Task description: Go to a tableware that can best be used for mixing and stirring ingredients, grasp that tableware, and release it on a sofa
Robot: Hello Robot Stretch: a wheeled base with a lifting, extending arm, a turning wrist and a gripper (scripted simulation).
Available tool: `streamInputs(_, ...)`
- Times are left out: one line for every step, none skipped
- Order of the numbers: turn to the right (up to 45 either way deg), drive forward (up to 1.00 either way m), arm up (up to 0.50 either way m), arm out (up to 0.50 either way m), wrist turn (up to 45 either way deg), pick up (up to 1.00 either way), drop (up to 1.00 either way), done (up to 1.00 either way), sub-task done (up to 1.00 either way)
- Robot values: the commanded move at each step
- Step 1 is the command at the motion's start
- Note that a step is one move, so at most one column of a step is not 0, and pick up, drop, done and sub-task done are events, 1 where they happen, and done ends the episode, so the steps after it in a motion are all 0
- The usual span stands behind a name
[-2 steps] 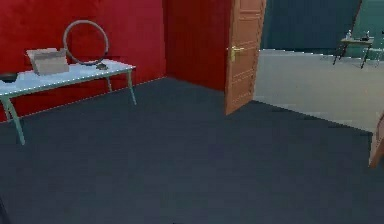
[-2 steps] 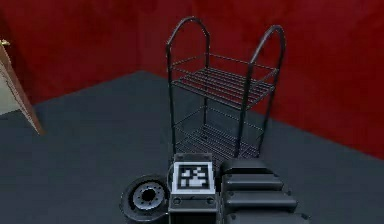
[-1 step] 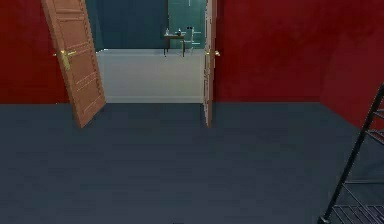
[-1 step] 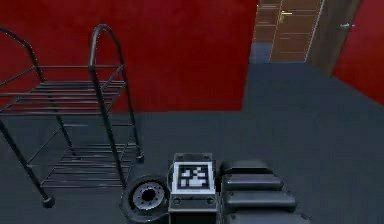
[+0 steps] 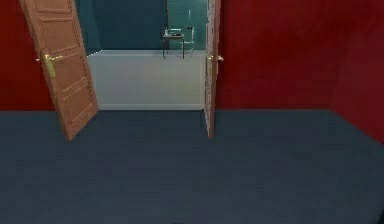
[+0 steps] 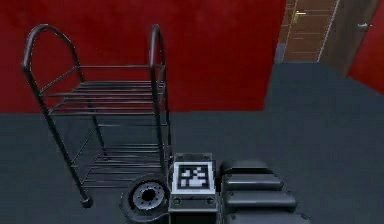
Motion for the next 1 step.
streamInputs(-45.0, 0.00, 0.00, 0.00, 0.0, 0.00, 0.00, 0.00, 0.00)
